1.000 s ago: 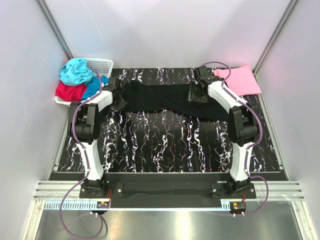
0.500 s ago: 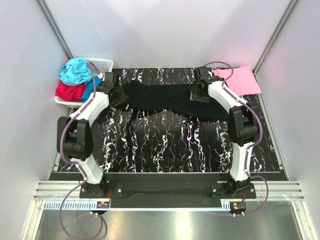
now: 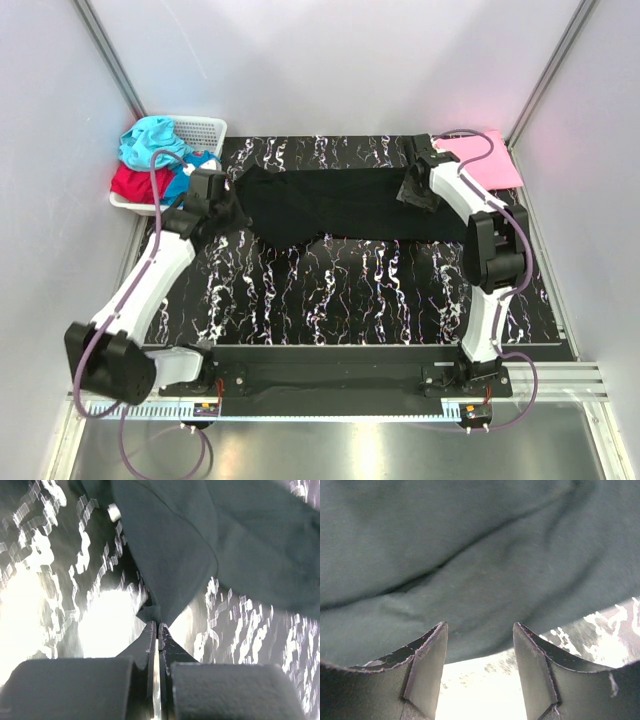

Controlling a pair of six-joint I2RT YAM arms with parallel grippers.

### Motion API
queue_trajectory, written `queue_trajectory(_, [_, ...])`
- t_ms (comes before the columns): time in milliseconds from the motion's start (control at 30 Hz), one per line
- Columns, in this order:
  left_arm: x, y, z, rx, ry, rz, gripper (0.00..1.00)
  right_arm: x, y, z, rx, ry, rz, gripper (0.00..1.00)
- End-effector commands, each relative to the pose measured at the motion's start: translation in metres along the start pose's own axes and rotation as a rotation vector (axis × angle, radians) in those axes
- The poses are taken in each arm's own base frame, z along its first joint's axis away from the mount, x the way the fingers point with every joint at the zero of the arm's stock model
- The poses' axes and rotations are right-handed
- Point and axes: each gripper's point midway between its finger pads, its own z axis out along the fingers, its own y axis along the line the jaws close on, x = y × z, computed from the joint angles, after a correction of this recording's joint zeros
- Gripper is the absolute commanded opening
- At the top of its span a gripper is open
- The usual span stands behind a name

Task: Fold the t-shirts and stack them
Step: Fold the tshirt

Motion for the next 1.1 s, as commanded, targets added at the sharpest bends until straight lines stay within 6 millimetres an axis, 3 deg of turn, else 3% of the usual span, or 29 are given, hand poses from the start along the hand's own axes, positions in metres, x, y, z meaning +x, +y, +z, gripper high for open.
queue_trajectory(0, [0.023, -0.015, -0.043, 0.12, 0.036, 0.021, 0.0, -0.013, -0.018, -0.031, 0.043, -0.079, 0.105, 0.63])
queue_trajectory(67, [0.038, -0.018, -0.062, 0.161, 0.05, 0.046, 0.0, -0.008, -0.029, -0.034, 0.073, -0.076, 0.131, 0.63])
queue_trajectory(200, [0.061, -0.014, -0.082, 0.194, 0.072, 0.079, 0.0, 0.003, -0.05, -0.035, 0.147, -0.082, 0.181, 0.61])
queue_trajectory(400, [0.092, 0.006, -0.091, 0.163, 0.13, 0.083, 0.0, 0.026, -0.075, -0.038, 0.241, -0.068, 0.291, 0.6])
queue_trajectory(567, [0.113, 0.026, -0.083, 0.072, 0.196, 0.095, 0.0, 0.045, -0.11, -0.037, 0.375, -0.065, 0.329, 0.59])
queue_trajectory(800, [0.122, 0.03, -0.076, 0.032, 0.233, 0.128, 0.0, 0.044, -0.17, -0.041, 0.571, -0.117, 0.438, 0.57])
queue_trajectory(900, [0.124, 0.029, -0.073, 0.025, 0.248, 0.141, 0.0, 0.034, -0.183, -0.035, 0.599, -0.115, 0.456, 0.58])
queue_trajectory(1067, [0.125, 0.028, -0.068, 0.008, 0.269, 0.153, 0.0, 0.03, -0.182, -0.009, 0.578, -0.033, 0.452, 0.57])
